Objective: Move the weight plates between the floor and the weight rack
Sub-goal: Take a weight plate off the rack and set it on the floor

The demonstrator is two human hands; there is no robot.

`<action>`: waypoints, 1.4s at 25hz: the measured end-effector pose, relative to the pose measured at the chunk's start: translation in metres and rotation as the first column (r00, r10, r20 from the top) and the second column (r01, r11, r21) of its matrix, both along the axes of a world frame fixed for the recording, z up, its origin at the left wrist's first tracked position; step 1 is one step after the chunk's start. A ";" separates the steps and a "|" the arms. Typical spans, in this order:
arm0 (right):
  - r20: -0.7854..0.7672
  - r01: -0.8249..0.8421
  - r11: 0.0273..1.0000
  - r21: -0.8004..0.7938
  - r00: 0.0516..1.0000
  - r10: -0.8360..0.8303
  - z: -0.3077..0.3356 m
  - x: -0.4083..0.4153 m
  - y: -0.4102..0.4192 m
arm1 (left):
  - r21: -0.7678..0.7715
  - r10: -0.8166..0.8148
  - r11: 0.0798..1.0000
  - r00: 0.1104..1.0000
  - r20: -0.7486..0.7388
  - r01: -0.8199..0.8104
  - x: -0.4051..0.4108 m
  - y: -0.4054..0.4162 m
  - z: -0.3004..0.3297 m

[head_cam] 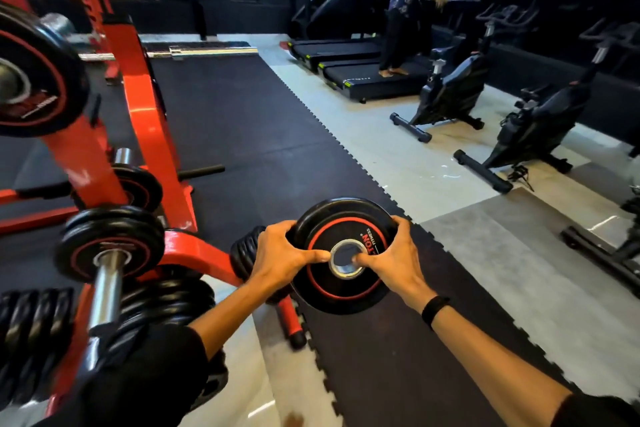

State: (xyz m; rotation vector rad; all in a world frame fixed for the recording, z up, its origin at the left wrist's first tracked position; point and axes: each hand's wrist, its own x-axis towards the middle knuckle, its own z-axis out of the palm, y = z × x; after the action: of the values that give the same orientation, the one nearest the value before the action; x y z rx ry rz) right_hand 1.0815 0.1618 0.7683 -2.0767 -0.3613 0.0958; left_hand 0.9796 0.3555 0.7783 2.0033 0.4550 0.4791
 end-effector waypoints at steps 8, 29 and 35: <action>-0.022 -0.097 0.990 -0.097 0.995 0.096 -0.035 0.212 0.056 | -0.076 0.118 0.990 0.991 -0.058 -0.122 0.193 0.045 -0.042; -0.075 -0.890 0.454 -0.047 0.456 0.887 0.003 0.603 0.394 | -0.082 0.856 0.504 0.509 -0.085 -0.860 0.479 0.220 -0.006; -0.086 -0.993 0.099 0.061 0.094 0.992 -0.017 0.601 0.540 | -0.049 0.972 0.215 0.219 -0.089 -0.975 0.476 0.304 -0.024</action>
State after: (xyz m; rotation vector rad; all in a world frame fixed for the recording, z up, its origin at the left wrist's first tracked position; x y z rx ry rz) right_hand 1.6827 0.7021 0.7509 -1.3900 -1.7144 1.0559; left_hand 1.4554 0.6598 0.7543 1.3486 1.8111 1.1632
